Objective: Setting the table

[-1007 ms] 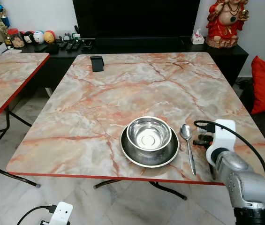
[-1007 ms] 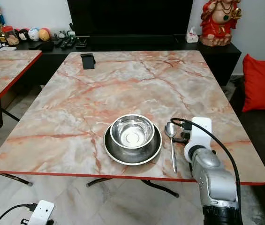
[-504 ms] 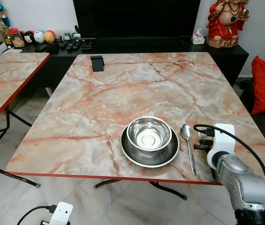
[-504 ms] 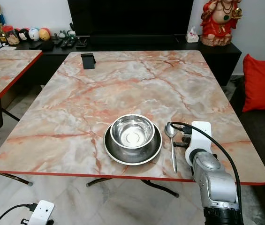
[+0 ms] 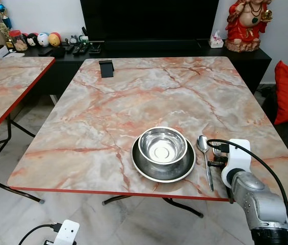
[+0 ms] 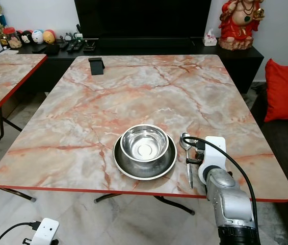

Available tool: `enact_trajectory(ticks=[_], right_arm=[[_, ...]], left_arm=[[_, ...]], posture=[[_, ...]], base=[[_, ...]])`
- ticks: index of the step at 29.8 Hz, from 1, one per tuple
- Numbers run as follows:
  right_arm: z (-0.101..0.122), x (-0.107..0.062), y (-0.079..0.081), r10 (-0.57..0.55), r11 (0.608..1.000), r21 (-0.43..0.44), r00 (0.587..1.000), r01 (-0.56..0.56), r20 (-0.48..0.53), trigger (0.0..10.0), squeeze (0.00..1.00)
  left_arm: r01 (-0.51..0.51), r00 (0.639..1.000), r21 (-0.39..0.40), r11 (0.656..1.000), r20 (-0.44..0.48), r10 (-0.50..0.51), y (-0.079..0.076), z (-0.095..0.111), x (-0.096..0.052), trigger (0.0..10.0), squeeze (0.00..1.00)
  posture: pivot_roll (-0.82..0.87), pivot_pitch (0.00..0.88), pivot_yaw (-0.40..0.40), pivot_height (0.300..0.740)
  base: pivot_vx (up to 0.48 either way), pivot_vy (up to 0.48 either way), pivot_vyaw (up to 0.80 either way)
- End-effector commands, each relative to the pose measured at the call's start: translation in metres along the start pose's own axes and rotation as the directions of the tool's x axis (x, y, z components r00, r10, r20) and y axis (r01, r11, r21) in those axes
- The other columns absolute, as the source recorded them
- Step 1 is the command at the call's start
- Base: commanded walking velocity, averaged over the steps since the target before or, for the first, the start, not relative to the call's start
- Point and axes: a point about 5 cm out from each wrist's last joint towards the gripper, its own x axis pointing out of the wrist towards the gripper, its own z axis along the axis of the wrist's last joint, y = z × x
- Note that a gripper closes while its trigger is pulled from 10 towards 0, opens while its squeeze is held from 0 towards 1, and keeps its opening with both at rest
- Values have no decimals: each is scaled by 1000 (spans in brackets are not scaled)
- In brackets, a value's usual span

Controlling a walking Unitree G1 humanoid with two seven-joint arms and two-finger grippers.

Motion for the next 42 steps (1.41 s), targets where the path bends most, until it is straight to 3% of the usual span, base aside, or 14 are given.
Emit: enact_trajectory(ticks=[1, 10, 20, 42], right_arm=[[2, 1, 2, 0, 1000, -7, 1000, 0, 10, 10000, 0], [4, 3, -2, -33, 999, -30, 999, 34, 39, 10000, 0], [23, 11, -5, -40, 998, -49, 985, 49, 169, 10000, 0], [21, 30, -10, -63, 994, -77, 972, 82, 225, 10000, 0]], left_arm=[[-2, 1000, -9, 1000, -15, 1, 2, -4, -1, 10000, 0], [-1, 1000, -8, 1000, -15, 1, 2, -4, -1, 10000, 0], [-1, 1000, -6, 1000, -13, 1, 2, -3, -1, 10000, 0], [-1, 1000, -3, 1000, -12, 1, 2, -3, -1, 10000, 0]], posture=[[-41, 0, 32, 740], [-40, 0, 32, 740], [-38, 0, 32, 740], [-23, 0, 35, 740]], base=[[0, 0, 0], [0, 0, 0], [0, 0, 0], [0, 0, 0]])
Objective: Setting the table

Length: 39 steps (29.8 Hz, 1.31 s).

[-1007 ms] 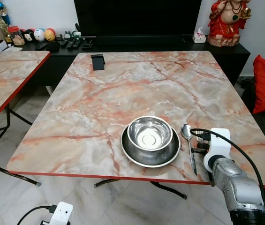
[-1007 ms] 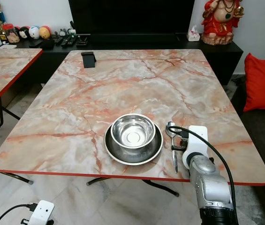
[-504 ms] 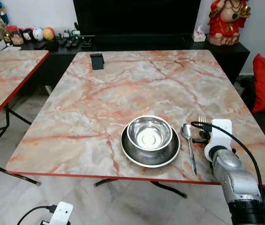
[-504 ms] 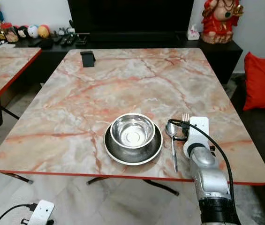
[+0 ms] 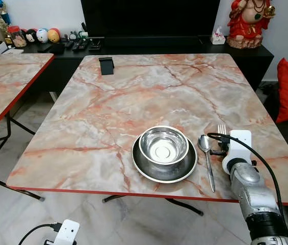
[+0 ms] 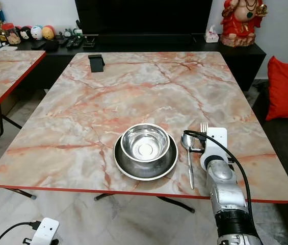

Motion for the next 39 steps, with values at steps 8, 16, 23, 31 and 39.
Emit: enact_trajectory(ticks=[8, 16, 23, 31, 39], right_arm=[[3, 4, 0, 18, 1000, -24, 1000, -17, 19, 10000, 0], [-2, 3, -3, 14, 999, -37, 1000, -14, -6, 10000, 0], [-8, -1, -3, 0, 999, -38, 999, -2, -48, 10000, 0], [-11, -3, -3, -12, 999, -32, 997, 10, -76, 10000, 0], [-7, -3, 3, 8, 1000, -19, 998, -9, -59, 10000, 0]], left_arm=[[-1, 1000, -4, 1000, -14, 1, 2, -4, -1, 10000, 0], [-1, 1000, -4, 1000, -15, 1, 2, -4, -1, 10000, 0], [-1, 1000, -4, 1000, -15, 1, 2, -4, -1, 10000, 0], [-1, 1000, -6, 1000, -15, 1, 2, -4, -1, 10000, 0], [-2, 1000, -6, 1000, -14, 2, 2, -4, -1, 10000, 0]], posture=[[-22, 0, 35, 740], [-20, 0, 35, 740], [-22, 0, 35, 740], [-24, 0, 33, 740], [-21, 0, 32, 740]], base=[[0, 0, 0], [0, 0, 0], [0, 0, 0], [0, 0, 0], [0, 0, 0]])
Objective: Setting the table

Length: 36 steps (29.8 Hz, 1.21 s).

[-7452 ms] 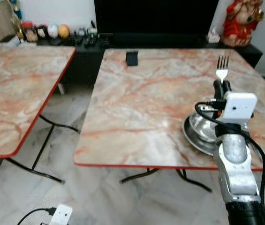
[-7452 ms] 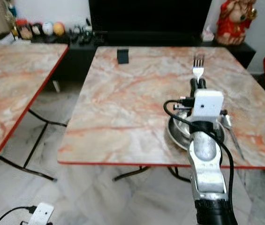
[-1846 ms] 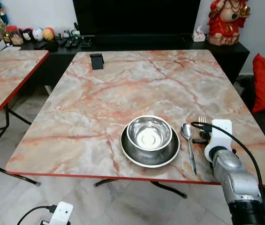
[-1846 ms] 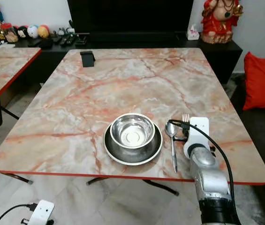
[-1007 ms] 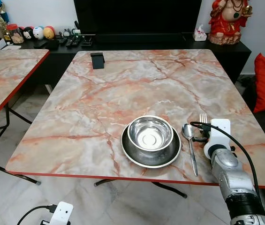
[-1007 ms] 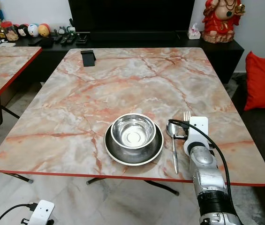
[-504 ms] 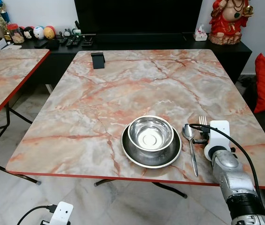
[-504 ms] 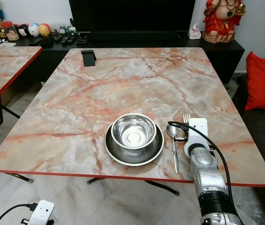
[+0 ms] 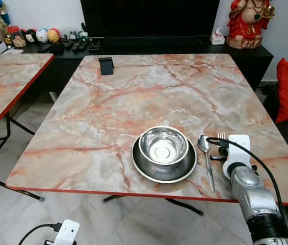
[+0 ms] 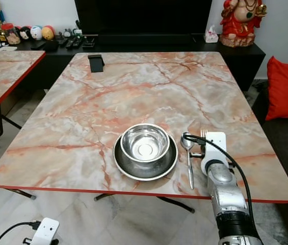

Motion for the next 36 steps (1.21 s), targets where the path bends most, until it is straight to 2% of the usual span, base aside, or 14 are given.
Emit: enact_trajectory(ticks=[1, 35, 36], right_arm=[[1, -1, 4, 14, 1000, 8, 1000, -14, 0, 10000, 0], [-9, -3, 7, 19, 1000, 4, 999, -19, -46, 10000, 0], [-9, -3, 7, 20, 1000, 4, 999, -19, -47, 10000, 294]], left_arm=[[-3, 1000, -6, 1000, -14, 3, 2, -4, -1, 10000, 0], [-4, 1000, -6, 1000, -15, 4, 2, -4, -1, 10000, 0], [-4, 1000, -6, 1000, -15, 4, 2, -4, -1, 10000, 0]], posture=[[-21, 0, 32, 740], [-18, 0, 30, 740], [-18, 0, 30, 740]], base=[[0, 0, 0], [0, 0, 0], [0, 0, 0]])
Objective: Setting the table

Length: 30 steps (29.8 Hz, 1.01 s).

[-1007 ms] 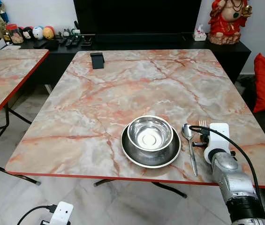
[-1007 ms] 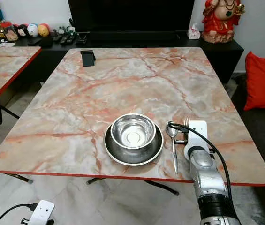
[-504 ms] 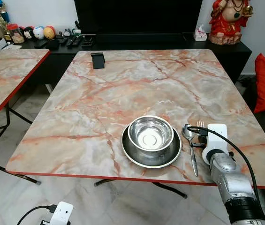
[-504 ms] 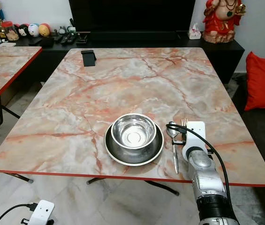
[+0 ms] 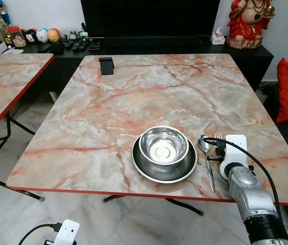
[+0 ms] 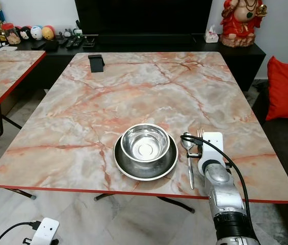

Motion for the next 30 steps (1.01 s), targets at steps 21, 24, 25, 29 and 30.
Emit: enact_trajectory(ticks=[21, 24, 25, 29, 30], right_arm=[[-9, -1, 4, 11, 1000, -12, 999, -12, -47, 10000, 890], [-8, -1, 4, 9, 1000, -13, 999, -9, -47, 10000, 820], [-8, -1, 3, 5, 1000, -15, 999, -6, -44, 10000, 325], [-6, 0, 3, 2, 1000, -13, 999, -2, -34, 10000, 0], [-6, 0, 3, 2, 1000, -13, 999, -2, -34, 10000, 0]], left_arm=[[-4, 1000, -4, 1000, -14, 4, 3, -4, -1, 10000, 0], [-5, 1000, -4, 1000, -14, 5, 3, -4, -1, 10000, 0], [-5, 1000, -5, 1000, -14, 5, 3, -4, -1, 10000, 0], [-4, 1000, -5, 1000, -14, 4, 3, -4, -1, 10000, 0], [-4, 1000, -5, 1000, -14, 4, 3, -4, -1, 10000, 0]], posture=[[-17, 0, 32, 740], [-16, 0, 31, 740], [-16, 0, 31, 740], [-16, 0, 31, 740], [-16, 0, 31, 740]], base=[[0, 0, 0], [0, 0, 0], [0, 0, 0], [0, 0, 0], [0, 0, 0]])
